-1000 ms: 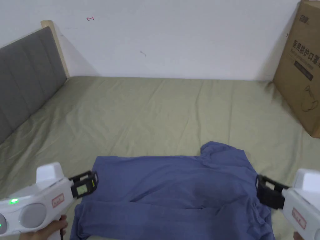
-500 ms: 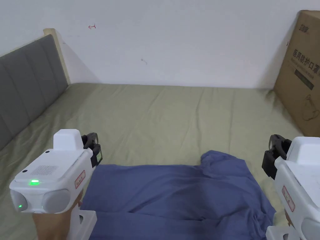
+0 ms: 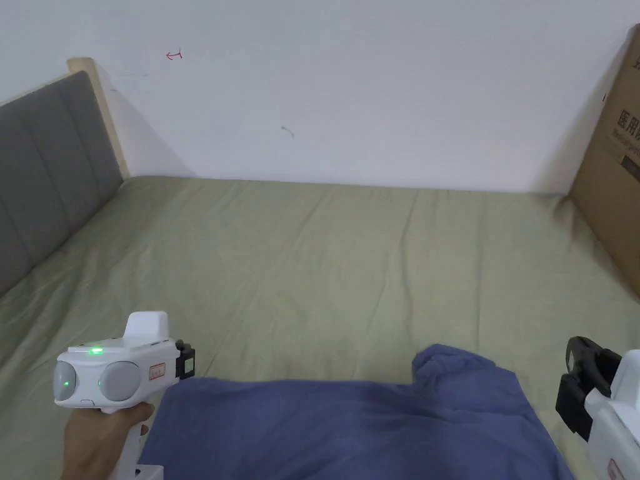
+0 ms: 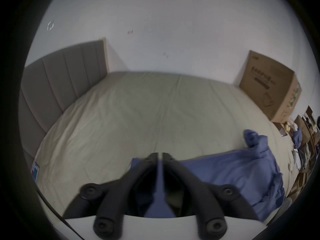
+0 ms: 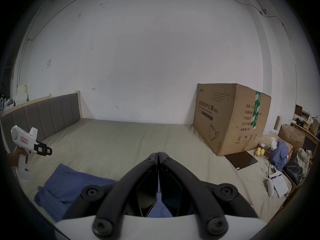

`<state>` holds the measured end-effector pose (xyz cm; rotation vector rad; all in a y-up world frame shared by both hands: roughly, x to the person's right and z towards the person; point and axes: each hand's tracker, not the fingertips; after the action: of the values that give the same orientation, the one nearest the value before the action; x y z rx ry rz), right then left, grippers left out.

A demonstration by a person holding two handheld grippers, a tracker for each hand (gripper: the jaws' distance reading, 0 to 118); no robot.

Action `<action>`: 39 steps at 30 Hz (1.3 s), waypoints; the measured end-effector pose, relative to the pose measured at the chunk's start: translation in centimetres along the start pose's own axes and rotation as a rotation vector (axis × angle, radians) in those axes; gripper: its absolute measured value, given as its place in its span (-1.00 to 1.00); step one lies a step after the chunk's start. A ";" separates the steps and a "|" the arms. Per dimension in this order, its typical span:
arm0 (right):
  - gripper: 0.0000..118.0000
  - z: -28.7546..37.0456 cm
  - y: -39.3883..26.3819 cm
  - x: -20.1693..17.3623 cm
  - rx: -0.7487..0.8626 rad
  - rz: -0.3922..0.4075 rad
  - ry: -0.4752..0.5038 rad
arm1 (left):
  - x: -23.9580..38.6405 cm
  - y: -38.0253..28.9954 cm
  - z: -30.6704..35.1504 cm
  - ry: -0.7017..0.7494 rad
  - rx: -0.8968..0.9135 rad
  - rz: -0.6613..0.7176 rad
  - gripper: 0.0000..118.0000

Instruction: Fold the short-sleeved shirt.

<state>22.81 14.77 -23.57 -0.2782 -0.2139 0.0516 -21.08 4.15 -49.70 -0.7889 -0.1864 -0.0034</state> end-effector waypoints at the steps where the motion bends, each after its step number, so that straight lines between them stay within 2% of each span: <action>1: -1.00 -0.8 -0.3 0.2 -0.012 0.004 -0.003 | -1.0 0.2 -2.4 0.006 -0.050 0.013 -0.31; 2: -1.00 -1.5 -0.5 0.4 -0.025 0.007 -0.008 | -1.4 0.3 -3.9 0.027 -0.101 0.028 0.30; 3: -1.00 -2.3 -0.8 0.6 -0.043 0.008 -0.012 | -1.8 0.4 -5.8 0.066 -0.170 0.045 0.62; 4: -1.00 -2.9 -1.1 0.9 -0.054 0.007 -0.013 | -2.0 0.3 -7.1 0.103 -0.214 0.064 0.79; 8: -1.00 -5.3 -2.4 1.5 -0.111 0.014 -0.020 | -3.1 -0.1 -11.1 0.114 -0.249 0.082 0.79; 9: -1.00 -5.9 -2.9 1.7 -0.126 0.013 -0.022 | -2.7 -0.5 -11.2 0.132 -0.271 0.079 0.75; 10: -1.00 -6.5 -3.2 1.8 -0.142 0.006 -0.022 | -2.7 -0.7 -12.0 0.142 -0.287 0.070 0.62; 12: -1.00 -7.5 -4.0 2.2 -0.173 -0.012 -0.024 | -2.1 -1.2 -12.6 0.143 -0.296 0.061 0.03; 14: -1.00 -8.6 -4.7 2.6 -0.215 -0.035 -0.022 | -1.3 -1.8 -12.0 0.085 -0.315 0.073 -0.23; 15: -1.00 -9.2 -5.1 2.9 -0.237 -0.046 -0.019 | -0.9 -1.7 -11.6 0.118 -0.280 0.069 -0.51; 16: -1.00 -9.9 -5.4 3.2 -0.255 -0.052 -0.016 | -0.8 -1.5 -11.3 0.092 -0.270 0.064 -0.88; 17: -0.99 -10.6 -5.7 3.5 -0.272 -0.055 -0.014 | -1.1 -1.6 -11.4 0.060 -0.249 0.049 -0.97; 18: -0.98 -12.0 -6.1 3.9 -0.316 -0.054 -0.014 | -0.8 -1.5 -11.0 0.012 -0.241 0.045 -0.97; 19: -0.98 -13.1 -6.4 4.2 -0.346 -0.065 -0.010 | -0.7 -1.4 -10.7 0.046 -0.243 0.046 -0.97; 20: -0.86 -14.5 -6.9 4.6 -0.381 -0.075 -0.010 | -0.6 -1.3 -10.0 0.042 -0.212 0.036 -0.98; 21: -0.55 -16.1 -7.5 5.1 -0.430 -0.082 -0.011 | -0.7 -1.1 -8.8 0.025 -0.159 0.041 -0.98; 22: -0.11 -17.5 -8.0 5.3 -0.468 -0.074 -0.013 | -0.7 -0.9 -8.0 0.014 -0.133 0.050 -0.99; 23: 0.51 -19.3 -8.8 5.5 -0.518 -0.067 -0.004 | -0.8 -0.7 -6.9 -0.004 -0.113 0.059 -0.99; 24: 0.75 -20.7 -9.7 5.7 -0.554 -0.060 -0.006 | -0.9 -0.5 -5.9 -0.022 -0.095 0.061 -0.99; 25: 0.79 -21.8 -10.4 5.7 -0.570 -0.047 -0.009 | -1.2 -0.5 -5.4 -0.030 -0.088 0.059 -0.99; 27: 0.78 -24.6 -12.1 5.7 -0.654 -0.041 -0.010 | -1.4 -0.3 -4.0 -0.036 -0.078 0.048 -0.99; 29: 0.67 -26.5 -13.7 5.6 -0.701 -0.040 -0.012 | -1.7 -0.4 -3.9 -0.038 -0.068 0.043 -0.99; 31: 0.34 -27.7 -15.0 5.2 -0.758 -0.059 -0.036 | -2.0 -0.5 -3.5 -0.038 -0.065 0.047 -0.99; 32: 0.03 -28.0 -15.5 5.0 -0.787 -0.051 -0.035 | -2.0 -0.5 -3.1 -0.039 -0.066 0.053 -0.99; 34: -0.28 -27.6 -15.6 4.6 -0.766 -0.053 0.004 | -2.0 -0.6 -2.8 -0.040 -0.069 0.060 -0.99; 35: -0.72 -27.1 -15.0 4.2 -0.737 -0.041 -0.006 | -2.1 -0.7 -2.7 -0.037 -0.073 0.062 -0.99; 36: -0.96 -26.7 -14.5 3.9 -0.733 -0.024 -0.002 | -2.3 -0.9 -2.6 -0.035 -0.075 0.063 -0.99; 39: -0.96 -24.3 -12.7 3.0 -0.680 0.051 0.029 | -2.7 -1.5 -1.9 -0.024 -0.078 0.069 -0.99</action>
<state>31.25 -3.67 -42.23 -0.9611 -0.1903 0.0236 -23.50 1.55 -50.36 -0.8730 -0.1828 0.0650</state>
